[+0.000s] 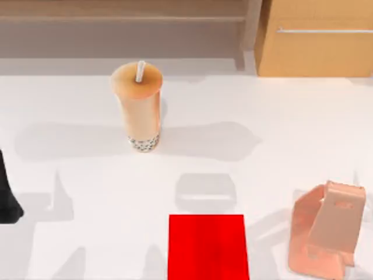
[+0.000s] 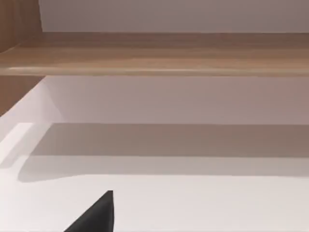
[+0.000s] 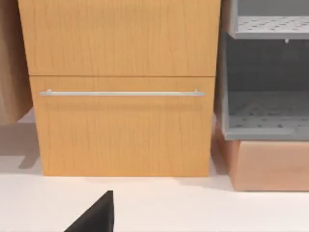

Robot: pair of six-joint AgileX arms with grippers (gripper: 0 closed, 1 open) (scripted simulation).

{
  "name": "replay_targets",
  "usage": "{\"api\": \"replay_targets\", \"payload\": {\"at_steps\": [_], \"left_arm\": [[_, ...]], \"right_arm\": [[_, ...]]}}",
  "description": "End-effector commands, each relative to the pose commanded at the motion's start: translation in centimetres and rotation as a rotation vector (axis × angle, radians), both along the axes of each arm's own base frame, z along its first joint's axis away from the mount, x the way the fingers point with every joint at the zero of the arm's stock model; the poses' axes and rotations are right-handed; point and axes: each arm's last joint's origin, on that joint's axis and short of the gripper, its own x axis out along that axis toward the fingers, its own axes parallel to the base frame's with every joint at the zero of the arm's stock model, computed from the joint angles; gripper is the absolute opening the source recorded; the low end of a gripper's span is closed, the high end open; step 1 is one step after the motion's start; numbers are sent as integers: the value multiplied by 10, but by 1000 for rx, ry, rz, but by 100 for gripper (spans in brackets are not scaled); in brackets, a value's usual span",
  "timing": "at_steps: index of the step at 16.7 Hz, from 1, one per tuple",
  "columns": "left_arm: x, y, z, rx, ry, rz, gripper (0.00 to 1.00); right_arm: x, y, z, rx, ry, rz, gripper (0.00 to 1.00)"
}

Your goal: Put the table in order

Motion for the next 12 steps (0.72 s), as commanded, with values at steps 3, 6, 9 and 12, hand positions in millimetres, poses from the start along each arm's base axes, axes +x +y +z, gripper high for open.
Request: {"api": "replay_targets", "payload": {"at_steps": [3, 6, 9, 12], "left_arm": [[0, 0, 0, 0, 0, 0, 100], [0, 0, 0, 0, 0, 0, 100], [0, 0, 0, 0, 0, 0, 100], [0, 0, 0, 0, 0, 0, 100]], "right_arm": [[0, 0, 1, -10, 8, -1, 100], [2, -1, 5, -100, 84, -3, 100], [7, -2, 14, -279, 224, 15, 100], [16, -4, 24, -541, 407, 85, 100]]}}
